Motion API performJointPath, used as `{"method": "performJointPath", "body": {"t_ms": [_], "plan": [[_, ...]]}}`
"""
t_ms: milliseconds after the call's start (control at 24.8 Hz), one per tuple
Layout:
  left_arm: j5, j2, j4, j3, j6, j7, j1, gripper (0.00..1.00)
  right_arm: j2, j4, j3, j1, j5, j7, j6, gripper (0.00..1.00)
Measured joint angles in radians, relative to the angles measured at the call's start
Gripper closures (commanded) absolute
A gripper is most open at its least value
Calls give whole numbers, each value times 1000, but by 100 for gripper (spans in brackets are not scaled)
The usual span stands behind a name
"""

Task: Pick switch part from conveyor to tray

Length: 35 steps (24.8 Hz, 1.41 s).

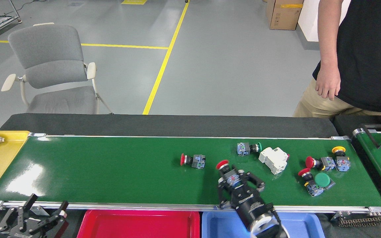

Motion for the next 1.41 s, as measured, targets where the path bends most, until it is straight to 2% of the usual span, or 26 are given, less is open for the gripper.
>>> {"method": "performJointPath", "body": {"t_ms": [40,121,242,403,483,644,725,846,1007,1128,1249,1410], "plan": [[0,-13,-26,-42,0,-10,-4,0,-4,-2,24,-1,4,-2,-54,1],[-4,-44,-54,-130,5,-59,-46,0,-2,14,87,-5,20,-2,-122,0],[-70,-141,-50,-241,20,-150,-154,0,18,57,129,-12,27,6,-161,0],[-226,-284,19,-269,43,-214,-241,0,34,50,125,-15,22,9,-174,0],[-253,-307,61,-268,51,-224,-263,0,37,-3,68,9,-2,11,-164,0],[-259,-307,158,-242,93,-232,-304,0,39,-98,-185,185,-41,-6,-36,1],[-259,-306,195,-213,101,-233,-325,0,53,-116,-299,238,-45,-49,39,0],[-259,-301,246,-183,105,-233,-369,0,74,-119,-394,260,-47,-89,148,0],[-259,-301,303,-178,106,-233,-421,0,74,-118,-414,244,-46,-99,240,0],[-259,-296,336,-177,106,-234,-445,0,67,-97,-401,190,-31,-70,257,0],[-259,-290,371,-177,107,-234,-472,0,60,-56,-342,143,-15,-11,263,0],[-259,-290,430,-177,107,-234,-507,0,60,-16,-325,118,-13,13,270,0]]}}
